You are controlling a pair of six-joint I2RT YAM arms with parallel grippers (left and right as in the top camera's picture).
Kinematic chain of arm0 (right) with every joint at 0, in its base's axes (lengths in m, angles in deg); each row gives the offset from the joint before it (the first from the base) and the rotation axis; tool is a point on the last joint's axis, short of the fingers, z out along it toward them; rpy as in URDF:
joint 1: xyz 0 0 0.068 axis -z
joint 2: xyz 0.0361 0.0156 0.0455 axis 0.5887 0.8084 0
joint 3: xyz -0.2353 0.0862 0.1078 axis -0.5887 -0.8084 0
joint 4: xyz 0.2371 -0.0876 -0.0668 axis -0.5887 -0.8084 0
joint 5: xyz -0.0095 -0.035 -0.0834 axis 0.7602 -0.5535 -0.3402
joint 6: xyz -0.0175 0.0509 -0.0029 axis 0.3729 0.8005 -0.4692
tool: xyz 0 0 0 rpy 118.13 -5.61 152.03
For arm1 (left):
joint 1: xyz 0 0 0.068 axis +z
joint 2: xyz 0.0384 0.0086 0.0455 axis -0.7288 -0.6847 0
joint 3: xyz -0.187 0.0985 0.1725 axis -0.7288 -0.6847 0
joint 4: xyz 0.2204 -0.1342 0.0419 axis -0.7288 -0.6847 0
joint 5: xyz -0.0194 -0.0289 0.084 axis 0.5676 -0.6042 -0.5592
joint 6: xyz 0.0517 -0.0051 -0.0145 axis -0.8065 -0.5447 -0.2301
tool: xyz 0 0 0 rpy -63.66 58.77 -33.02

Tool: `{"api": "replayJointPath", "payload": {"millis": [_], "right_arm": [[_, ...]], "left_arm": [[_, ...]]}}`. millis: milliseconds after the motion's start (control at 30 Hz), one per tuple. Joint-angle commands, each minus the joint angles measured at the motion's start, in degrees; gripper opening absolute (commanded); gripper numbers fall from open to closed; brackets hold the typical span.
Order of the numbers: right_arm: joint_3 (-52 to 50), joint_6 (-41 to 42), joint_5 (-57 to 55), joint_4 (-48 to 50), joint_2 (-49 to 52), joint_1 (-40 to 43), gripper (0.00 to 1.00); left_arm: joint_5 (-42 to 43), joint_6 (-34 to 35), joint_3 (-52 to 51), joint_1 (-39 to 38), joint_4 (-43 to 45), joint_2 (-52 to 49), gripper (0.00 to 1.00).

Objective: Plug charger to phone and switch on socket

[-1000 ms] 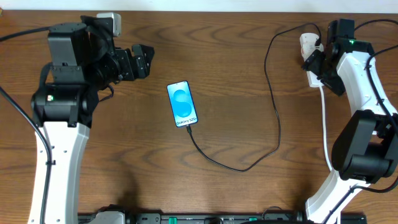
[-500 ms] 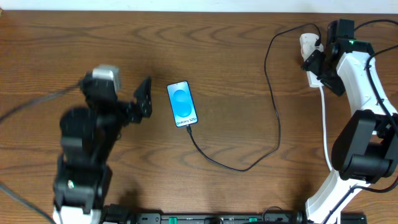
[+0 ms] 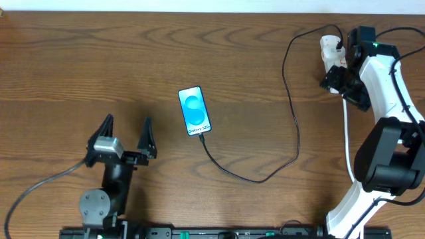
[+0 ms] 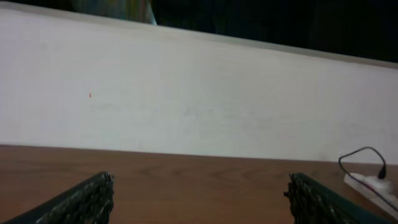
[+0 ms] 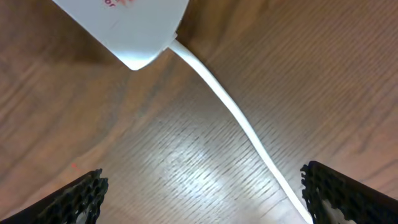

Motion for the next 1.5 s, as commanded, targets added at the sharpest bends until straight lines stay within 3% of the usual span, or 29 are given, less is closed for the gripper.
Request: {"api": "replayJointPath", "payload": {"millis": [0,100,133,200,233,400,567,833,1067,1300,1467], "right_arm": [[-0.7,-2.2,-0.5,-0.2,0.2,0.3,0.99],[-1.1,-2.2,-0.5,0.0,0.2,0.0,0.97],[-1.2,-2.2,-0.5,-0.2,0.2,-0.1,0.84],[-1.8,-2.3,-0.8,-0.2,0.2,-0.1,0.70],[-2.2,-2.2,-1.6,0.0,0.2,-0.1,0.99],[-6.9,-3.7,-2.1,4.8,-0.9,-0.4,0.99],[-12.6,-13.3,-1.5,12.8,-6.8,-2.7,0.99],[-27.5,-13.5,-0.5,28.5,-22.6,-5.0,0.99],[-40.5,-13.5,0.2,44.3,-32.6,-5.1,0.99],[-44.7,-13.5,0.2,49.5,-34.9,-5.1,0.99],[-44.7,-13.5,0.2,49.9,-34.9,-5.2,0.99]], "left_arm": [[-1.7,-0.9,-3.8,0.4,1.4,4.0,0.89],[-2.1,-0.9,-5.1,0.5,1.3,6.1,0.89],[-2.4,-0.9,-5.4,0.5,1.3,6.7,0.89],[-2.7,-0.9,-5.5,0.5,1.3,7.5,0.89],[-2.7,-0.9,-5.5,0.5,1.3,7.6,0.89],[-2.9,-0.9,-5.9,0.5,0.6,8.4,0.89],[-2.9,-0.9,-7.1,0.5,-2.5,12.2,0.89],[-3.0,-0.9,-7.9,0.7,-5.6,13.2,0.89],[-3.0,-0.9,-7.9,0.7,-14.4,13.2,0.89],[-3.0,-0.9,-7.9,0.7,-22.9,13.2,0.89],[-3.0,-0.9,-7.9,0.7,-23.5,13.2,0.89]]}}
